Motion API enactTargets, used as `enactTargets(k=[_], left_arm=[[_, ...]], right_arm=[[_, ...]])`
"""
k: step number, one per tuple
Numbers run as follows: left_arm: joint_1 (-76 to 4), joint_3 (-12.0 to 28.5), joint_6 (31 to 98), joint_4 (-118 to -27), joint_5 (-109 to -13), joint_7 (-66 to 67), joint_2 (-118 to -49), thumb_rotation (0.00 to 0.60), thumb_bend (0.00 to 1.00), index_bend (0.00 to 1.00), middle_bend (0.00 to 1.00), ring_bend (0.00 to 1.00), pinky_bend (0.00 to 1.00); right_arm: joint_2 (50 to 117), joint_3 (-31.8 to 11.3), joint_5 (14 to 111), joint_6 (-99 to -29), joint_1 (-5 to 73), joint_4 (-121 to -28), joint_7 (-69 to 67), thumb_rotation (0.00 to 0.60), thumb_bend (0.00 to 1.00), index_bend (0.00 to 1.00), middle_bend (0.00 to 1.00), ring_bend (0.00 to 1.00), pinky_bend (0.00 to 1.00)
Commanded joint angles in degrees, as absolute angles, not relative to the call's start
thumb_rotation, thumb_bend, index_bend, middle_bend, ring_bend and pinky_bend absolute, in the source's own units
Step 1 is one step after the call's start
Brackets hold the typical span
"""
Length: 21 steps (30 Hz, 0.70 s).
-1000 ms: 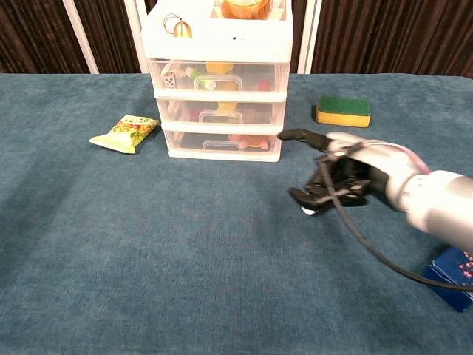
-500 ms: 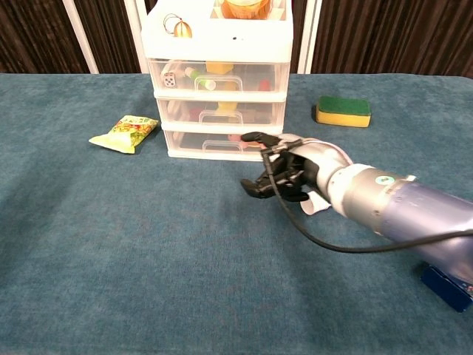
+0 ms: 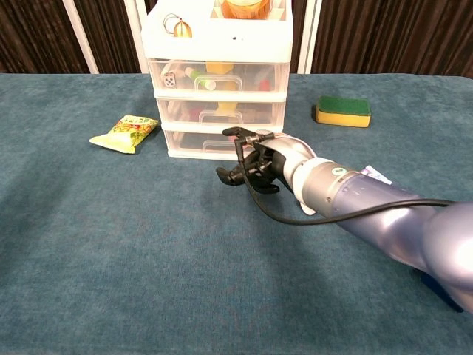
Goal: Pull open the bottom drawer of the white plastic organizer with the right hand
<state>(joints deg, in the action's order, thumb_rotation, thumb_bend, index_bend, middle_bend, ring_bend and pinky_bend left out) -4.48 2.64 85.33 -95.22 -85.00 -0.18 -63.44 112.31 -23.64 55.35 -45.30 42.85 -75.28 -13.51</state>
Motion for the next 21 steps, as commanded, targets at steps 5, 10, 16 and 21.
enactTargets(k=[5, 10, 16, 21], left_arm=[[-4.65, 2.88, 85.02, -95.36, -84.52, -0.22, -63.25, 0.600, 0.44, 0.03, 0.01, 0.00, 0.00], [-4.61, 2.94, 84.97, -95.43, -84.25, -0.31, -63.20, 0.600, 0.44, 0.03, 0.01, 0.00, 0.00], [-4.58, 2.86, 84.97, -95.38, -84.31, -0.35, -63.19, 0.600, 0.44, 0.03, 0.01, 0.00, 0.00], [-4.61, 2.83, 84.87, -95.41, -84.30, -0.34, -63.16, 0.600, 0.44, 0.03, 0.01, 0.00, 0.00]], right_arm=[[113.97, -25.77, 54.95, -45.31, 44.05, -72.56, -15.98, 0.600, 0.60, 0.00, 0.99, 1.00, 1.00], [115.32, -26.54, 56.03, -45.79, 45.19, -71.23, -16.95, 0.600, 0.61, 0.00, 0.99, 1.00, 1.00], [116.14, -26.34, 56.50, -45.78, 45.69, -70.48, -17.51, 0.600, 0.61, 0.00, 0.99, 1.00, 1.00], [116.88, -26.48, 56.36, -45.85, 46.28, -69.78, -17.38, 0.600, 0.61, 0.00, 0.99, 1.00, 1.00]])
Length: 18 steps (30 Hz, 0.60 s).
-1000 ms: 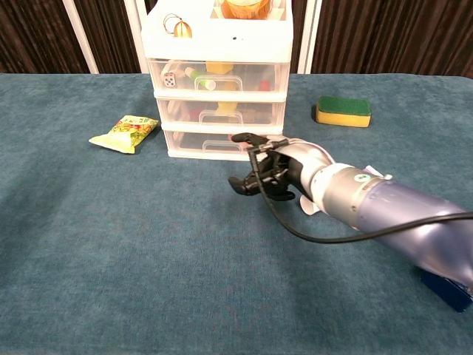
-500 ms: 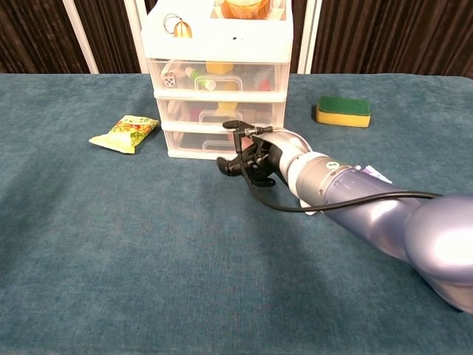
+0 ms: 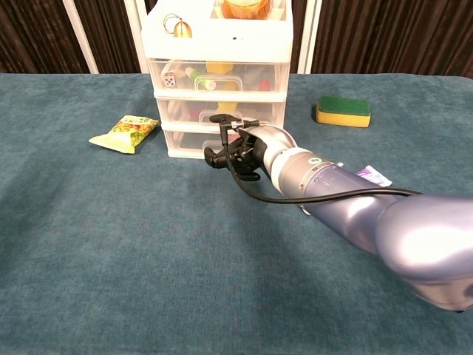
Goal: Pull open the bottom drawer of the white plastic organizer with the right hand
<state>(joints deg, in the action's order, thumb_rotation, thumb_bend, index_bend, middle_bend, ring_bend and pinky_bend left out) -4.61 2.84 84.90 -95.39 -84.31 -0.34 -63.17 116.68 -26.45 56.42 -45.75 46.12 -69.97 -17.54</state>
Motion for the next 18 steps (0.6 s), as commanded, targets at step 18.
enactTargets(k=[18], left_arm=[[-4.70, 2.93, 84.63, -95.28, -83.98, -0.58, -63.09, 0.600, 0.44, 0.04, 0.01, 0.00, 0.00]], right_arm=[[118.17, -27.27, 54.26, -44.85, 48.20, -68.09, -15.58, 0.600, 0.61, 0.00, 0.99, 1.00, 1.00]])
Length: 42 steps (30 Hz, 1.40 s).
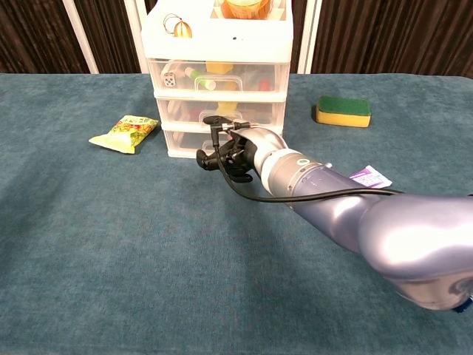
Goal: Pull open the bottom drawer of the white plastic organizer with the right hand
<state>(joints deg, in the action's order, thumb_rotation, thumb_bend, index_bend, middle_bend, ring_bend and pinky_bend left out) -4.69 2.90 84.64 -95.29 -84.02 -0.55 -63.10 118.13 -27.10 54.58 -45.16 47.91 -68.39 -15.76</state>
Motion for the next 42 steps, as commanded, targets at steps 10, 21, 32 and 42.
enactTargets(k=[10, 21, 32, 42], left_arm=[[-4.71, 2.96, 84.54, -95.38, -83.77, -0.49, -63.04, 0.600, 0.44, 0.04, 0.01, 0.00, 0.00], [-4.75, 3.01, 84.40, -95.39, -83.55, -0.47, -63.05, 0.600, 0.44, 0.04, 0.01, 0.00, 0.00], [-4.75, 3.04, 84.28, -95.45, -83.37, -0.46, -63.02, 0.600, 0.44, 0.04, 0.01, 0.00, 0.00], [-4.76, 3.07, 84.17, -95.40, -83.19, -0.61, -62.96, 0.600, 0.44, 0.04, 0.01, 0.00, 0.00]], right_arm=[[118.11, -27.57, 53.46, -43.78, 49.14, -67.15, -14.89, 0.600, 0.61, 0.00, 0.99, 1.00, 1.00], [117.95, -27.93, 52.97, -43.07, 50.04, -66.61, -14.48, 0.600, 0.61, 0.00, 0.99, 1.00, 1.00], [118.06, -27.87, 52.35, -41.94, 50.82, -66.13, -14.39, 0.600, 0.61, 0.00, 0.99, 1.00, 1.00], [117.82, -27.85, 52.75, -41.71, 51.10, -66.32, -14.74, 0.600, 0.61, 0.00, 0.99, 1.00, 1.00]])
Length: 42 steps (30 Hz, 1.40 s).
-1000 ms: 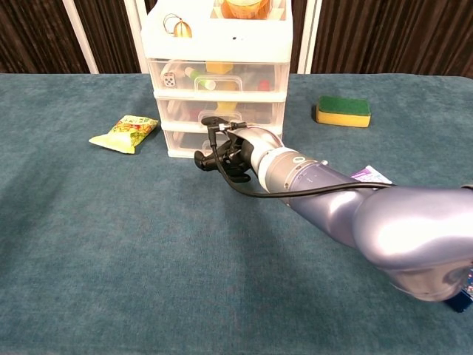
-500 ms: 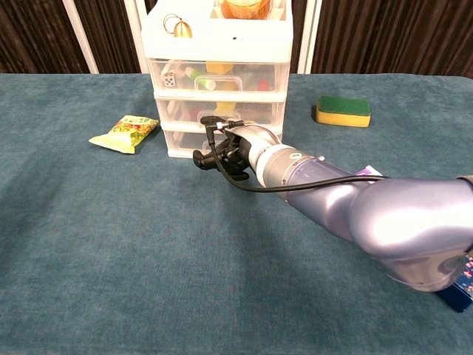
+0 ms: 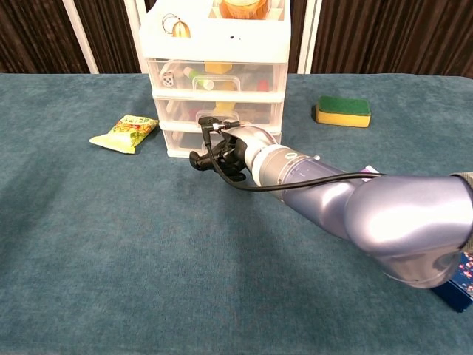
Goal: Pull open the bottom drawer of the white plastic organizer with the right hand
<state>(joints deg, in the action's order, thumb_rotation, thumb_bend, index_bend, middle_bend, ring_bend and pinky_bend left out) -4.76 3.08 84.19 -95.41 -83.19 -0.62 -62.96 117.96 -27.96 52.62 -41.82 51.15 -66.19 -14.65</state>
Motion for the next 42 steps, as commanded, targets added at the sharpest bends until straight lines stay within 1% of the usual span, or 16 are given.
enactTargets(k=[1, 11, 37, 42], left_arm=[[-4.76, 3.06, 84.16, -95.40, -83.19, -0.61, -62.97, 0.600, 0.44, 0.04, 0.01, 0.00, 0.00], [-4.77, 2.99, 83.89, -95.50, -82.93, -0.31, -62.92, 0.600, 0.44, 0.04, 0.01, 0.00, 0.00], [-4.80, 3.06, 83.52, -95.76, -82.29, 0.43, -62.85, 0.600, 0.44, 0.04, 0.01, 0.00, 0.00], [-4.78, 3.11, 83.58, -95.67, -82.23, 0.44, -62.89, 0.600, 0.44, 0.04, 0.01, 0.00, 0.00]], right_arm=[[117.72, -27.81, 52.90, -41.71, 51.04, -66.48, -14.85, 0.600, 0.61, 0.00, 0.99, 1.00, 1.00], [116.16, -26.43, 55.31, -41.12, 50.08, -68.93, -16.59, 0.600, 0.61, 0.03, 0.99, 1.00, 1.00], [113.62, -22.28, 58.92, -41.86, 46.89, -74.22, -18.47, 0.600, 0.61, 0.04, 0.99, 1.00, 1.00], [112.77, -21.53, 58.95, -42.04, 46.44, -75.42, -17.74, 0.600, 0.61, 0.06, 0.99, 1.00, 1.00]])
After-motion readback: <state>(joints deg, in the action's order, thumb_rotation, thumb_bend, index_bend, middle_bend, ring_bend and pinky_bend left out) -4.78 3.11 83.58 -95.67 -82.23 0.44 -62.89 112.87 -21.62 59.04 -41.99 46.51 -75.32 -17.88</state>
